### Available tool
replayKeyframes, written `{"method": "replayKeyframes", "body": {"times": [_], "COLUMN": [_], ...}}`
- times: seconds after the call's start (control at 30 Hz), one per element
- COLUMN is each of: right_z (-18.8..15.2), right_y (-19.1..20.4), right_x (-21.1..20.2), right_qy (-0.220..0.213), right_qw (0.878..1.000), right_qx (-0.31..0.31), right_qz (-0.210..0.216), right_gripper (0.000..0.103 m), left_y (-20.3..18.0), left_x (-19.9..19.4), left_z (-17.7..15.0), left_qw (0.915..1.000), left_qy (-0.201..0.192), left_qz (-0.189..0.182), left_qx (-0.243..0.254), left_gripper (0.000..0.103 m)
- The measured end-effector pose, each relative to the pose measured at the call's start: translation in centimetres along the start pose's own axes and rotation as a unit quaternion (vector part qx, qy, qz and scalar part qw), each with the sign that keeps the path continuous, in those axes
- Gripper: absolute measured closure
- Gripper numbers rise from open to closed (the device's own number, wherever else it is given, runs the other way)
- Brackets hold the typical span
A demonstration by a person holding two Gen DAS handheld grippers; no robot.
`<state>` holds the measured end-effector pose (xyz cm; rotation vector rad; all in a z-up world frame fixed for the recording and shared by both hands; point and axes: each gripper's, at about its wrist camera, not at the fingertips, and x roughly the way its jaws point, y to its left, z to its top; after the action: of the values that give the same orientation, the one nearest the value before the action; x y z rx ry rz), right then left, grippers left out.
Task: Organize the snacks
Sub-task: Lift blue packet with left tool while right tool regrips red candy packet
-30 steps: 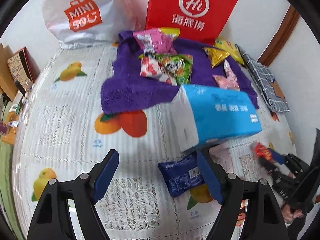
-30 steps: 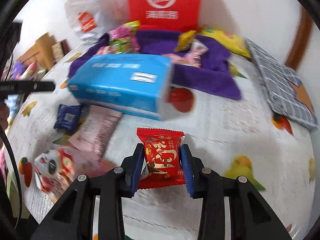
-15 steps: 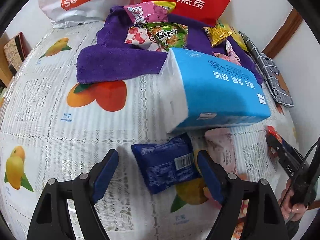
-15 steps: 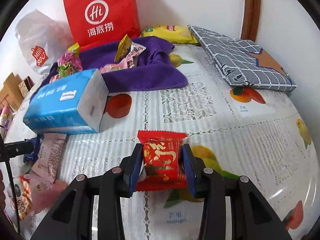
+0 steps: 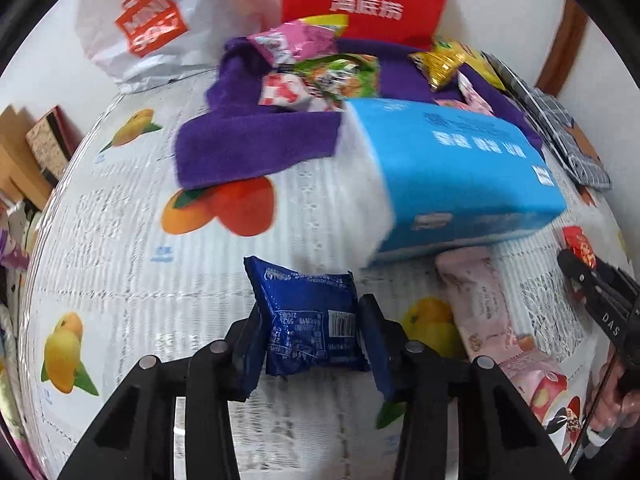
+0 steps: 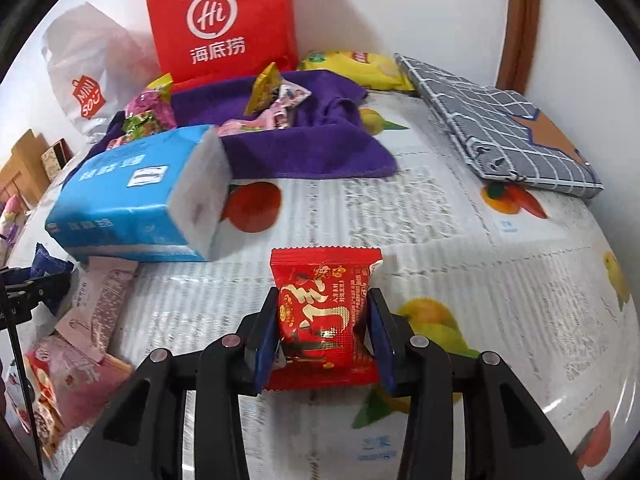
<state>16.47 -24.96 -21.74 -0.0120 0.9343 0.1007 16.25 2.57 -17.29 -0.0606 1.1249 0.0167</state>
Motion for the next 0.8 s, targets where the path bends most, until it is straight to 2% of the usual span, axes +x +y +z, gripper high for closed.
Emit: {"method": "replayKeyframes", "body": {"times": [0.47,0.63,0.8], "right_z": [0.0,0.0,0.0], "right_y": [0.3,0.4,0.4], "right_x": [0.1,0.3,0.3], "right_qy": [0.001,0.003,0.005], "right_qw": [1.000,1.000,1.000], "right_qx": [-0.001,-0.006,-0.012], "right_qz": [0.000,0.008,0.017], "right_gripper": [0.059,0.050,0.043], "left_y": [0.2,0.4,-0.2], "left_x": [0.0,-0.1,0.2], "left_z": [-1.7,-2.0,-1.9], "left_qw": [0.9962,0.9955,0.9961], "left_qy": [-0.084,-0.092,-0.087], "left_qz": [0.025,0.019,0.012], "left_qx": [0.004,-0.009,0.010], "left_gripper": [0.058,0.058,0.044]}}
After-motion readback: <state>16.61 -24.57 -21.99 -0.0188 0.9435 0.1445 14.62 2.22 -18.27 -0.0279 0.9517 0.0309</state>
